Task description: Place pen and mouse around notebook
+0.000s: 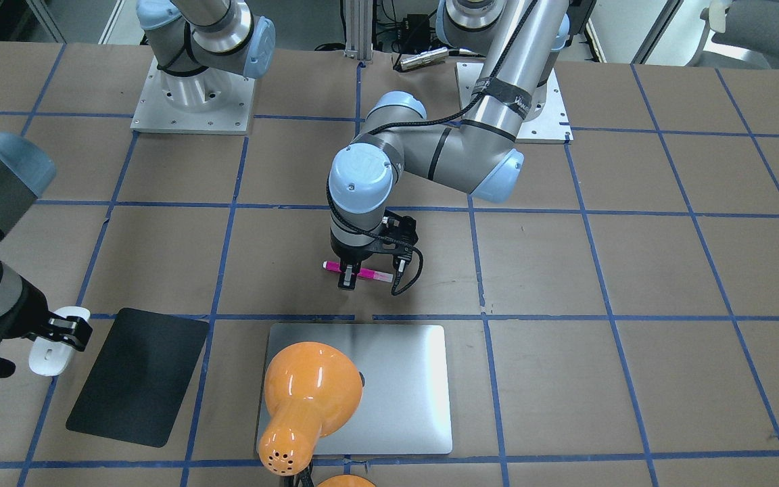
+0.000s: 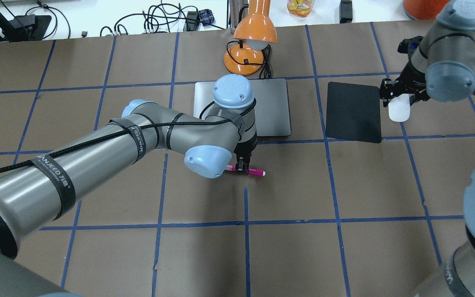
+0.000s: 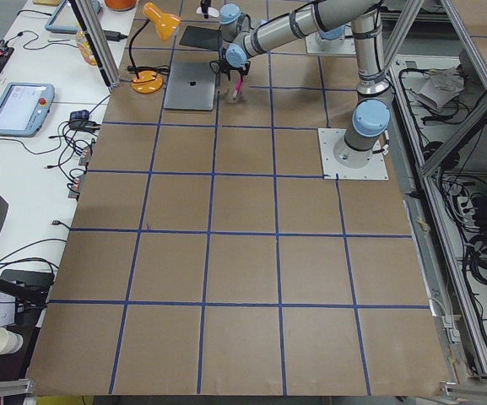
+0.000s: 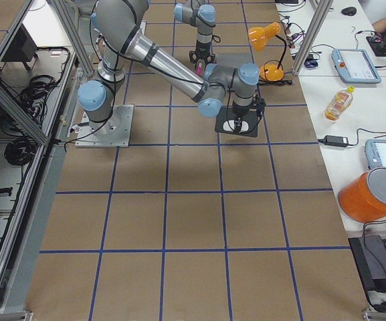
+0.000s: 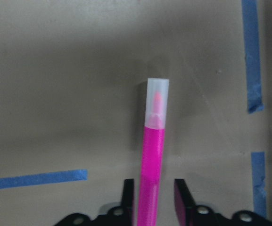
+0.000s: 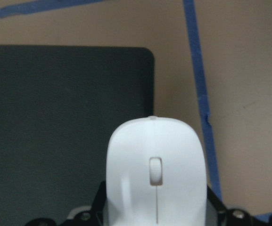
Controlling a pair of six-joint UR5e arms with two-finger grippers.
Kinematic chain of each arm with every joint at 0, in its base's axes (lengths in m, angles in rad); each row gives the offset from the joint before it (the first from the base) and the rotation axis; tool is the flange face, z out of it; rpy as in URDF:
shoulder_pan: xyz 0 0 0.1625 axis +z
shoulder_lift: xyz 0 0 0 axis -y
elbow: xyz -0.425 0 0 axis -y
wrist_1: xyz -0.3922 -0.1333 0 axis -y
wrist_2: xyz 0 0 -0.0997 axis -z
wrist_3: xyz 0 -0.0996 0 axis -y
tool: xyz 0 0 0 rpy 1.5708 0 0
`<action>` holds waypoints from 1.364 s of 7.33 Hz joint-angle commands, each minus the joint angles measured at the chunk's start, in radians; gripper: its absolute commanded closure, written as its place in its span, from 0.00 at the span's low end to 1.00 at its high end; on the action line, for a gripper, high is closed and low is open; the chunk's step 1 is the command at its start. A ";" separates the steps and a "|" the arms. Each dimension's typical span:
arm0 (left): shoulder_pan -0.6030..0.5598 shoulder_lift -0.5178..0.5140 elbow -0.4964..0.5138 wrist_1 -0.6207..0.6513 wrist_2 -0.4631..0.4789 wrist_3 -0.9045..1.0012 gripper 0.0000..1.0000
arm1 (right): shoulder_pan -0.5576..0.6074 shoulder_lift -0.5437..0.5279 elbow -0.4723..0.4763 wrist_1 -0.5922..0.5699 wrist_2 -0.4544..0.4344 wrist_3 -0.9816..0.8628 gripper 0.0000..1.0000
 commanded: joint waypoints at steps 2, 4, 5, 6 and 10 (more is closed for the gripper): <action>0.105 0.151 0.072 -0.242 0.047 0.550 0.00 | 0.076 0.095 -0.081 -0.011 0.066 0.093 0.63; 0.171 0.243 0.197 -0.623 0.069 1.000 0.06 | 0.076 0.126 -0.082 -0.018 0.068 0.097 0.60; 0.182 0.278 0.199 -0.668 0.071 1.247 0.06 | 0.076 0.129 -0.078 -0.017 0.068 0.099 0.57; 0.186 0.332 0.206 -0.691 0.090 1.414 0.06 | 0.076 0.127 -0.076 -0.015 0.075 0.099 0.48; 0.329 0.449 0.167 -0.617 0.149 1.895 0.06 | 0.075 0.118 -0.084 -0.009 0.066 0.104 0.02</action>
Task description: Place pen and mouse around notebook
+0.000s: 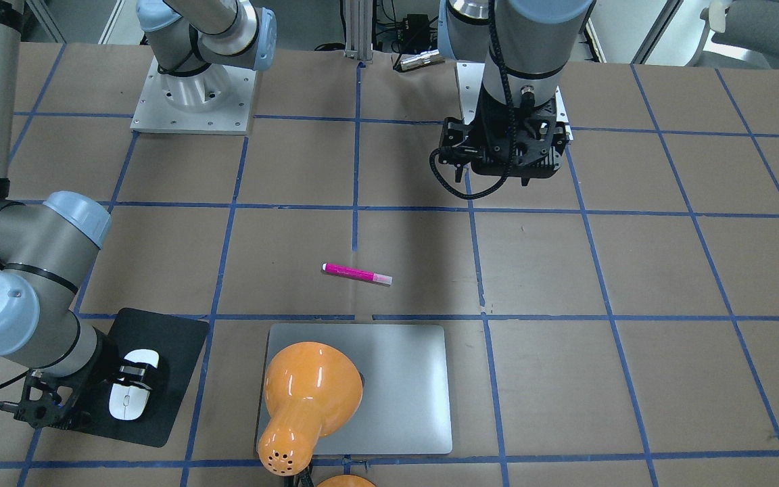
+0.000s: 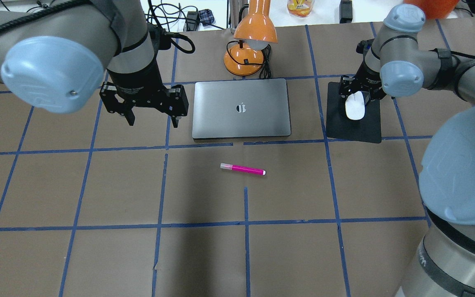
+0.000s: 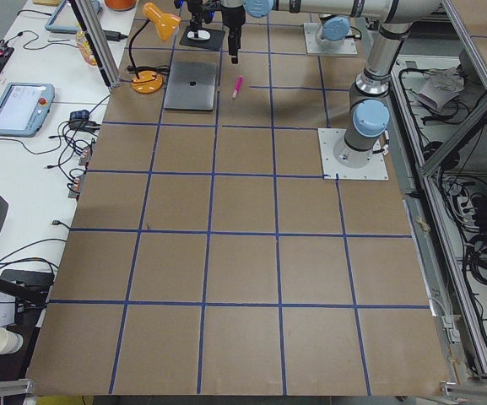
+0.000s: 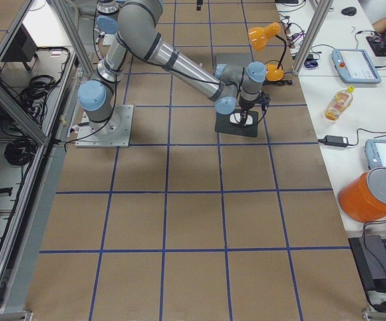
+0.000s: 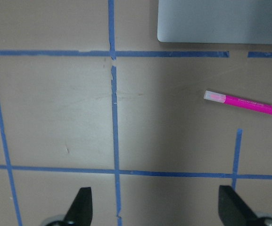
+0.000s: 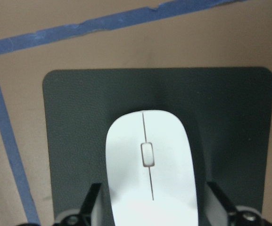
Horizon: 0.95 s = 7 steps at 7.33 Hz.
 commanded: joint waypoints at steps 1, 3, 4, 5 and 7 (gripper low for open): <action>0.066 0.058 -0.046 0.045 -0.001 0.213 0.06 | -0.001 -0.023 -0.010 0.004 -0.009 0.001 0.00; 0.072 0.066 -0.086 0.144 -0.007 0.200 0.03 | 0.018 -0.151 -0.008 0.128 -0.009 0.006 0.00; 0.069 0.066 -0.081 0.144 -0.007 0.132 0.00 | 0.044 -0.222 -0.007 0.217 -0.023 0.054 0.00; 0.069 0.066 -0.083 0.139 -0.025 0.055 0.00 | 0.081 -0.288 -0.005 0.289 -0.073 0.114 0.00; 0.070 0.066 -0.081 0.138 -0.062 0.033 0.00 | 0.111 -0.441 -0.005 0.470 -0.075 0.116 0.00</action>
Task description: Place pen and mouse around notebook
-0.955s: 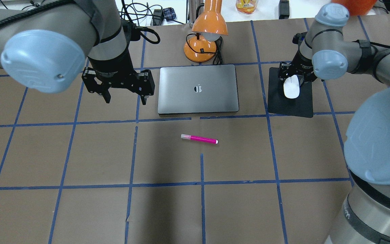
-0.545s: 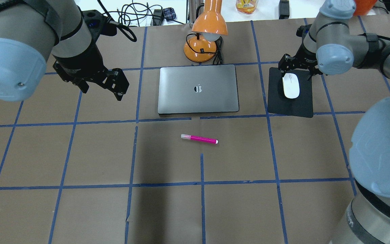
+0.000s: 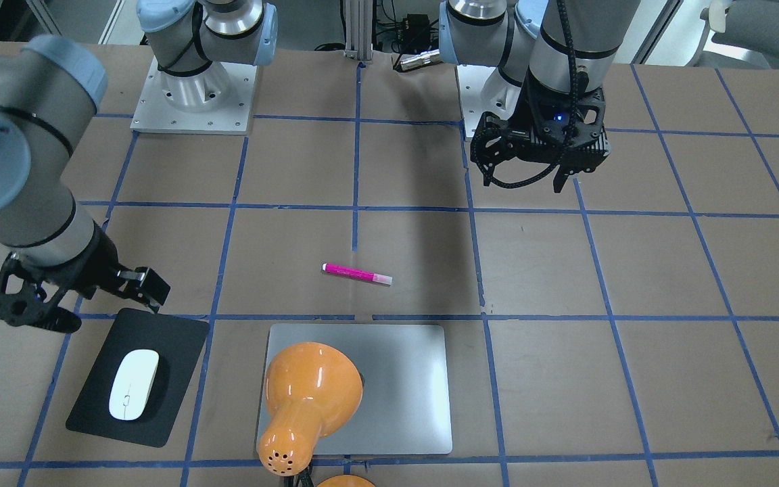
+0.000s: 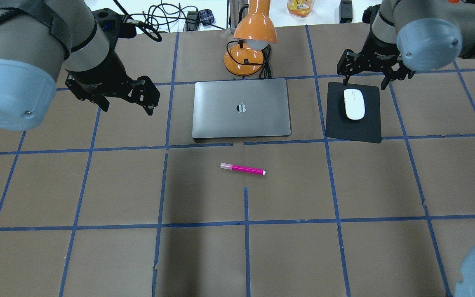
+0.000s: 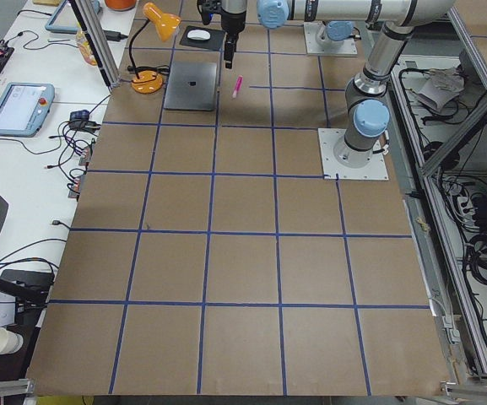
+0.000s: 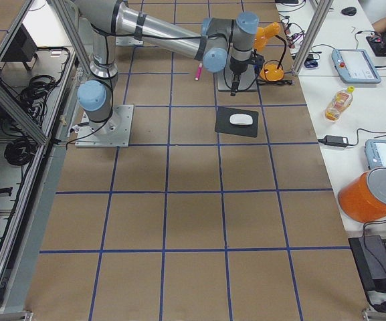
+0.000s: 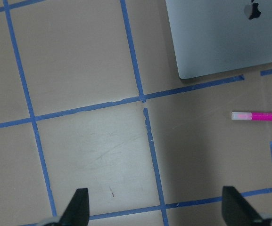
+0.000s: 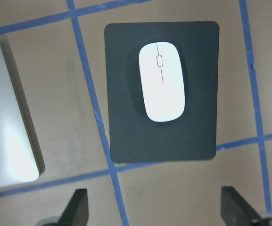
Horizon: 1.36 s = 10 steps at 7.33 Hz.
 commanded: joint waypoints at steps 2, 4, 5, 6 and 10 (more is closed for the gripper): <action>0.001 0.004 -0.004 -0.015 -0.012 -0.021 0.00 | 0.018 -0.229 0.012 0.299 0.000 0.014 0.00; 0.001 0.004 -0.006 -0.015 -0.012 -0.021 0.00 | 0.026 -0.260 0.013 0.307 0.002 0.015 0.00; 0.001 0.004 -0.006 -0.015 -0.012 -0.021 0.00 | 0.038 -0.261 0.013 0.307 0.005 0.015 0.00; 0.001 0.005 -0.006 -0.015 -0.012 -0.021 0.00 | 0.047 -0.261 0.015 0.309 0.003 0.015 0.00; 0.002 0.005 -0.006 -0.016 -0.012 -0.019 0.00 | 0.038 -0.253 0.021 0.302 -0.004 0.014 0.00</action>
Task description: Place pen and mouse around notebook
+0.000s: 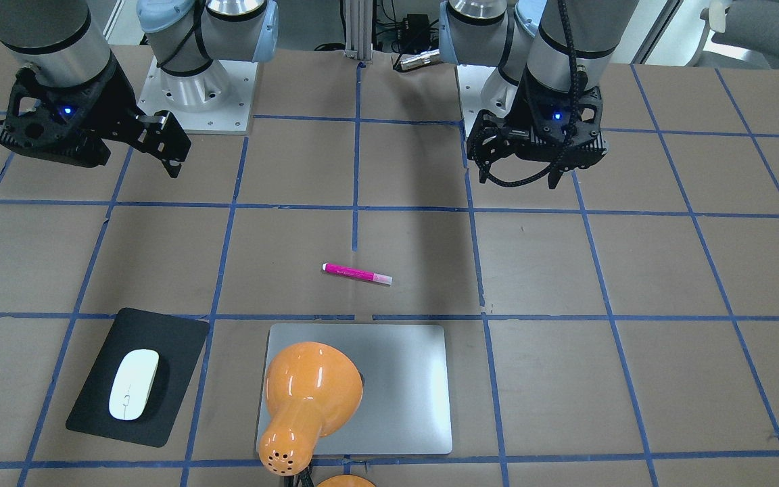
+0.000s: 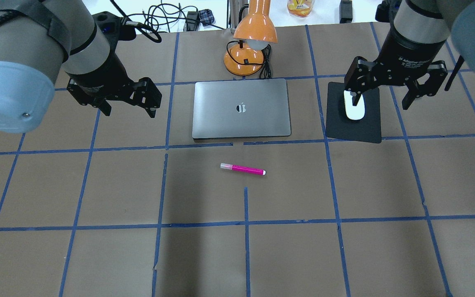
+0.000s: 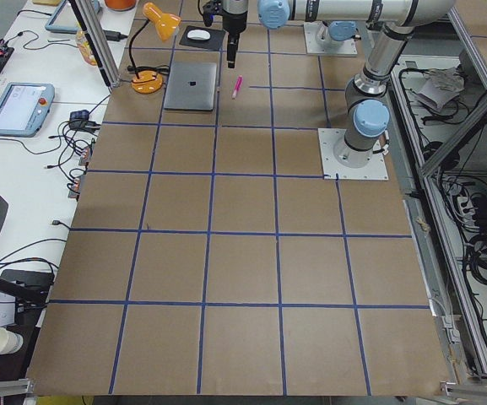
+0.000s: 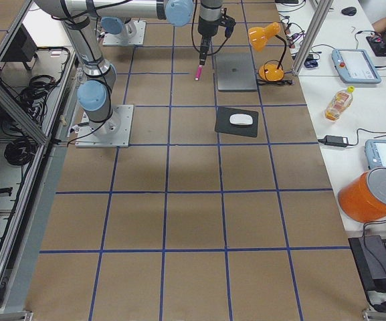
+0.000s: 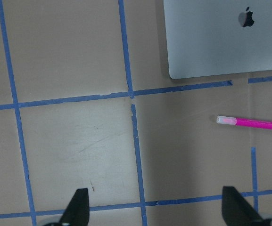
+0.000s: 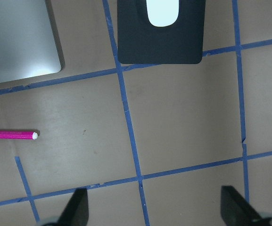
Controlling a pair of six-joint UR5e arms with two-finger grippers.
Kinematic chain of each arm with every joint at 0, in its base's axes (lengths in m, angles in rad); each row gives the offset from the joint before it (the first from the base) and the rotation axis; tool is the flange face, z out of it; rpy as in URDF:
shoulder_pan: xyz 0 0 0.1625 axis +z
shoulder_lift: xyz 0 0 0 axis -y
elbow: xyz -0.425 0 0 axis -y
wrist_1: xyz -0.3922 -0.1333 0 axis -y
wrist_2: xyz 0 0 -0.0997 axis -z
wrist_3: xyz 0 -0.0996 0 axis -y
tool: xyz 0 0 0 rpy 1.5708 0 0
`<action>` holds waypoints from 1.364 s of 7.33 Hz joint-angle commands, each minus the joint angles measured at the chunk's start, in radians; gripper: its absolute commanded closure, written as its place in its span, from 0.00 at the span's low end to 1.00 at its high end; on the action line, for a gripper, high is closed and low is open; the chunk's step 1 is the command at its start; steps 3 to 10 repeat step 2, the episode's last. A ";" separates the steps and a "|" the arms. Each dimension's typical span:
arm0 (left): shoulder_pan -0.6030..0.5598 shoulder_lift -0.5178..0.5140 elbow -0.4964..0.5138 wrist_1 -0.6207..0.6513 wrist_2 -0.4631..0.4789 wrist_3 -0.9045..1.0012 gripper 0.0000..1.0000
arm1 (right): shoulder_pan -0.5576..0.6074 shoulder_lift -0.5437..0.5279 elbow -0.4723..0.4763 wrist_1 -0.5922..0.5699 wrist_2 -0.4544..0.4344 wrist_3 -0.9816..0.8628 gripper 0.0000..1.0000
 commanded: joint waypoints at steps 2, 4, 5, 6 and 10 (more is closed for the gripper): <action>-0.001 0.000 0.000 0.000 0.000 0.001 0.00 | -0.003 -0.003 0.000 0.003 0.002 -0.002 0.00; -0.001 0.000 0.000 0.000 0.000 0.001 0.00 | -0.003 -0.003 0.000 0.003 0.002 -0.002 0.00; -0.001 0.000 0.000 0.000 0.000 0.001 0.00 | -0.003 -0.003 0.000 0.003 0.002 -0.002 0.00; -0.001 0.000 0.000 0.000 0.000 0.001 0.00 | -0.003 -0.003 0.000 0.003 0.002 -0.002 0.00; -0.001 0.000 0.000 0.000 0.000 0.001 0.00 | -0.003 -0.003 0.000 0.003 0.002 -0.002 0.00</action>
